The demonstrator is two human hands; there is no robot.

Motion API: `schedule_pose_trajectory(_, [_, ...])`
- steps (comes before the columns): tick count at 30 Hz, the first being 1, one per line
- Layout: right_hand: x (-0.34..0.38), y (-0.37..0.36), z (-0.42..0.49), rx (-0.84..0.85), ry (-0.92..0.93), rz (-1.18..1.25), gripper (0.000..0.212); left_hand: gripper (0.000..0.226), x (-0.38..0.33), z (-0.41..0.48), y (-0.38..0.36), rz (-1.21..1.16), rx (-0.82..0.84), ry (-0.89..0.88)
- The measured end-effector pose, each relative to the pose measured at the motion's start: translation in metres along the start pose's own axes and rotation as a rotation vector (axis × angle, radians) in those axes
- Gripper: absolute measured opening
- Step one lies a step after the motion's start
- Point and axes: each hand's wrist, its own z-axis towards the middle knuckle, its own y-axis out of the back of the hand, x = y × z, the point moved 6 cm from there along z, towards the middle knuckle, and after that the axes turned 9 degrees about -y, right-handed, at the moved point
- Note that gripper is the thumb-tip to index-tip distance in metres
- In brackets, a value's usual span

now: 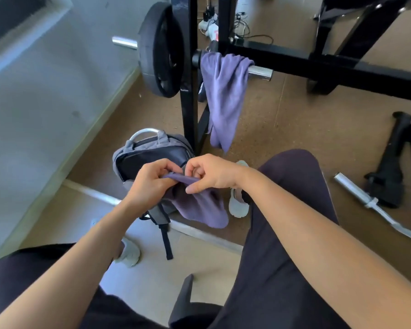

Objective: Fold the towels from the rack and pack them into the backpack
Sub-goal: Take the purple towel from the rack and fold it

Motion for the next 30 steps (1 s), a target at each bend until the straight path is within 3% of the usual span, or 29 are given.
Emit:
schedule_pose_trajectory(4, [-0.019,-0.022,-0.001,0.015,-0.072,-0.266,0.026,0.034,0.011,-0.04,0.035,-0.059,-0.218,0.038])
schedule_pose_trajectory(8, [-0.033,-0.026,-0.002,-0.09,-0.118,-0.28,0.031,0.027,0.029,-0.084,0.07,-0.076,-0.488,0.097])
schedule_pose_trajectory(15, [-0.037,-0.03,0.005,-0.21,-0.12,-0.275,0.023,0.021,0.102,-0.13,0.069,-0.242,-0.59,0.408])
schedule_pose_trajectory(18, [-0.046,-0.017,0.011,-0.326,-0.167,-0.284,0.017,0.018,0.119,-0.143,0.068,-0.266,-0.649,0.459])
schedule_pose_trajectory(21, [-0.06,0.003,0.01,-0.527,-0.24,-0.341,0.019,0.016,0.126,-0.14,0.08,-0.086,-0.651,0.441])
schedule_pose_trajectory(26, [-0.065,0.016,0.001,-0.639,-0.353,-0.453,0.019,0.012,0.13,-0.145,0.099,0.302,-0.608,0.613])
schedule_pose_trajectory(30, [-0.06,0.031,-0.001,-0.68,-0.351,-0.384,0.023,0.042,0.135,-0.137,0.127,0.471,-0.49,0.616])
